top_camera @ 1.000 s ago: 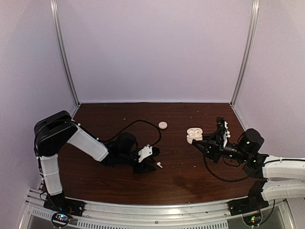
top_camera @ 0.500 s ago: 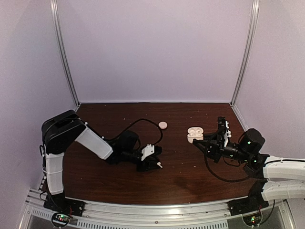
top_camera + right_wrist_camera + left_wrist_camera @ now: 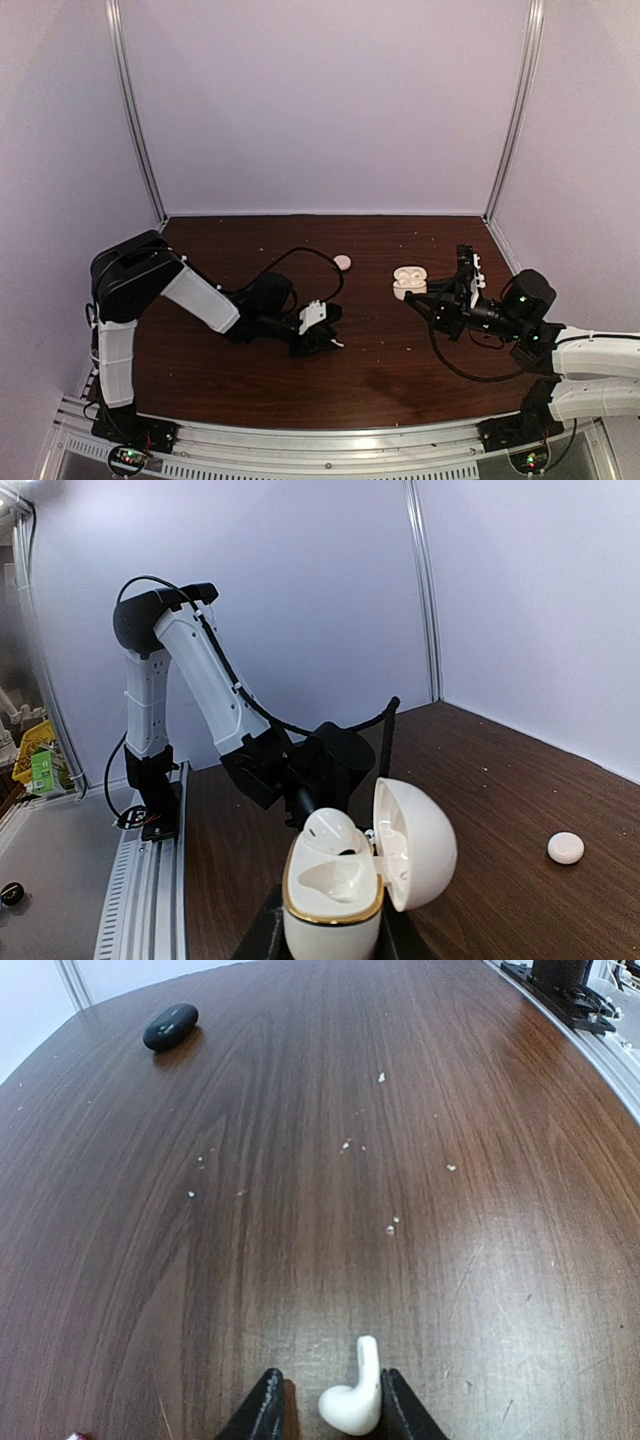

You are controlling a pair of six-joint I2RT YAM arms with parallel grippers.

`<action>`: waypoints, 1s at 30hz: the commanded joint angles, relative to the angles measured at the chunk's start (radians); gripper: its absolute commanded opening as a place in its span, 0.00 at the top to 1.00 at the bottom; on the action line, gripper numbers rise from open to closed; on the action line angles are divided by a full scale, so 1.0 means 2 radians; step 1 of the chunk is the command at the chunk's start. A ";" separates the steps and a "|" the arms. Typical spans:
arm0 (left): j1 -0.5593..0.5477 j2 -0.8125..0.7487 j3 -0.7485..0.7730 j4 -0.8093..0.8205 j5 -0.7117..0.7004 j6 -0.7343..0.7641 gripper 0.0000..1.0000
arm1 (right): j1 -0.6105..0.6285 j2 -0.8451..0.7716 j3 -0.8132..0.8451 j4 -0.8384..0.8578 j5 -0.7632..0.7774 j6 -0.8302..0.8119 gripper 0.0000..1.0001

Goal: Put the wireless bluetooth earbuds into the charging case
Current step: Pick up the right earbud from the center of the board.

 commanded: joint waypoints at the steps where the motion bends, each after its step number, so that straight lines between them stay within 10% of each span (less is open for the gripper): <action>1: 0.004 -0.001 -0.021 0.007 -0.010 -0.006 0.64 | 0.002 -0.007 -0.001 0.003 0.007 -0.003 1.00; 18: 0.004 -0.024 -0.014 -0.033 -0.005 -0.005 0.82 | 0.002 -0.008 0.000 0.002 0.005 -0.005 1.00; 30: -0.006 -0.183 -0.004 -0.171 -0.065 -0.002 0.86 | 0.020 0.022 0.007 0.031 -0.009 -0.081 1.00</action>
